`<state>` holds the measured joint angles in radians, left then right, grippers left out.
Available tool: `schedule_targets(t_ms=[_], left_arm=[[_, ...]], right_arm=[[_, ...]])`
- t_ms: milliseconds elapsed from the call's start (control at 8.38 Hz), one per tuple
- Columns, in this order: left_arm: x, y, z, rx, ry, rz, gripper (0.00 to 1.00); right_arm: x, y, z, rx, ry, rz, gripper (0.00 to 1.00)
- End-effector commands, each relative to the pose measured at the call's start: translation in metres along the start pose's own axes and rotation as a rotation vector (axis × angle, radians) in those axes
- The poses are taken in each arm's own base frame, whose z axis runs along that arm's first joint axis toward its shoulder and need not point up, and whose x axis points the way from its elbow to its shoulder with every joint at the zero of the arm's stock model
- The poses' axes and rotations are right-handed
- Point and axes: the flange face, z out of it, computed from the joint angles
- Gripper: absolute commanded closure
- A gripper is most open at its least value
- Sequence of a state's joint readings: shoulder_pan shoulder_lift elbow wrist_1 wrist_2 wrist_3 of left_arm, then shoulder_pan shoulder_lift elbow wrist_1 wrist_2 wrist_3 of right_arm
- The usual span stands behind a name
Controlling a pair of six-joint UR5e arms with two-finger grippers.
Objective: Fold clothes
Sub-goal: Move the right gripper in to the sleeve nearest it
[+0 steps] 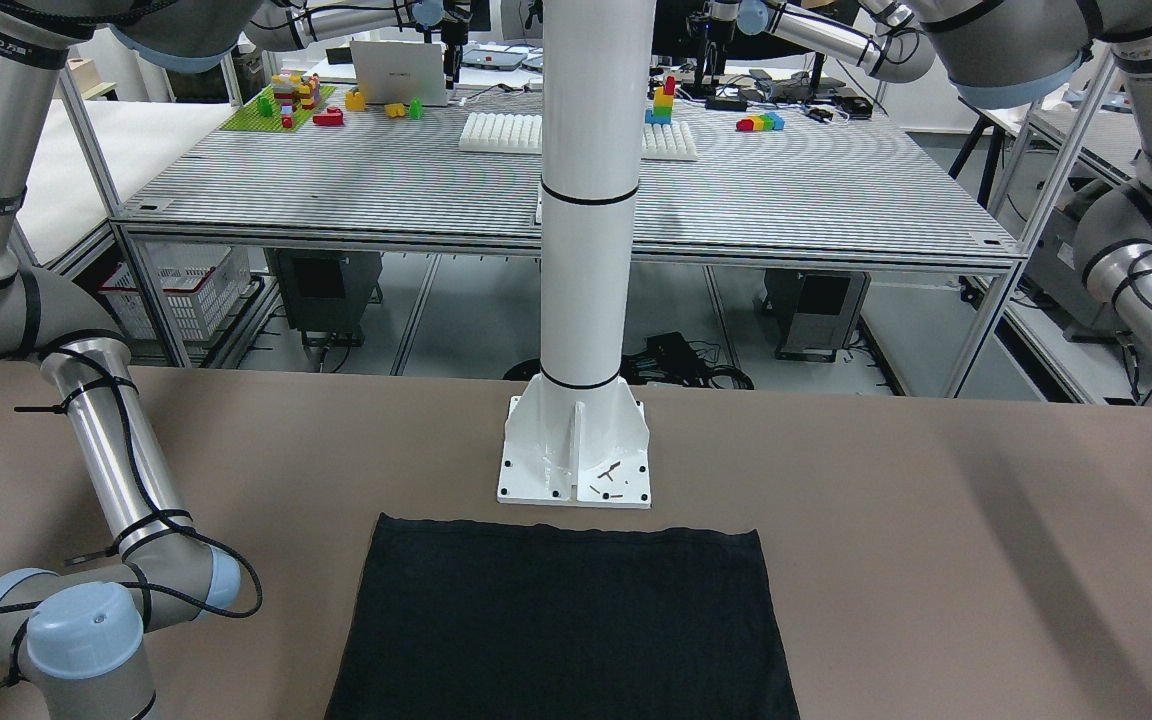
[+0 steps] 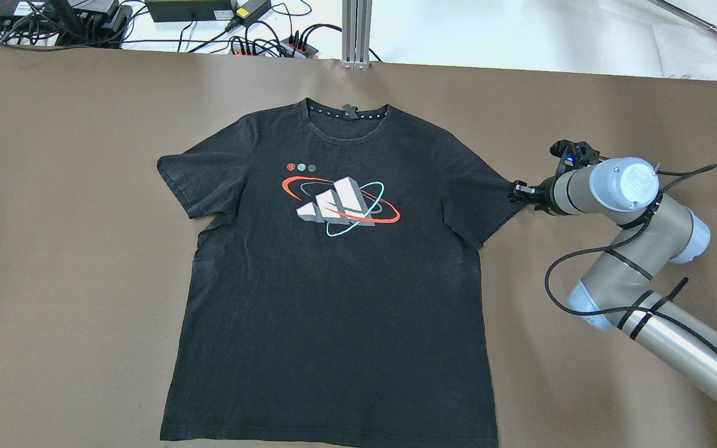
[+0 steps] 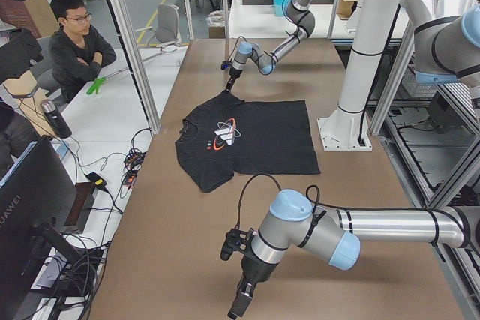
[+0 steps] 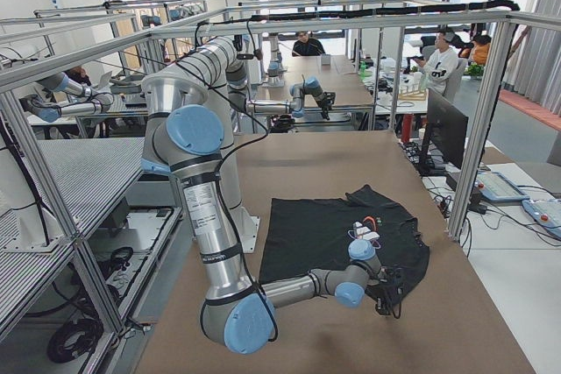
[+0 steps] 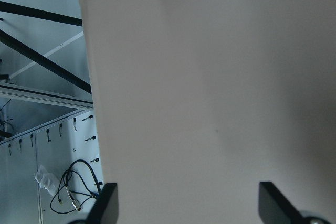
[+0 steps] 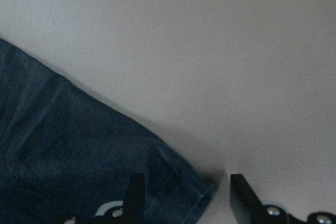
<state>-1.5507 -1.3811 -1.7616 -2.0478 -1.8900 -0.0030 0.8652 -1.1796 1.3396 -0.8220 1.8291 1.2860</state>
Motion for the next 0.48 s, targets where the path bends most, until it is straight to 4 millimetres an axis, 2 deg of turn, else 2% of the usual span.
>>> schedule_targets(t_ms=[0, 119, 358], left_arm=[[0.0032, 0.0157, -0.0100, -0.002, 0.000, -0.001, 0.06], [0.0029, 0.0171, -0.0091, -0.005, 0.000, 0.000, 0.06], [0.0029, 0.0178, -0.0090, -0.005, 0.000, 0.000, 0.06]], right_arm=[[-0.0075, 0.0010, -0.0136, -0.018, -0.021, -0.022, 0.86], [-0.0102, 0.0012, -0.0173, -0.016, -0.028, -0.024, 1.00], [-0.0104, -0.0028, -0.0191, -0.016, -0.011, -0.015, 1.00]])
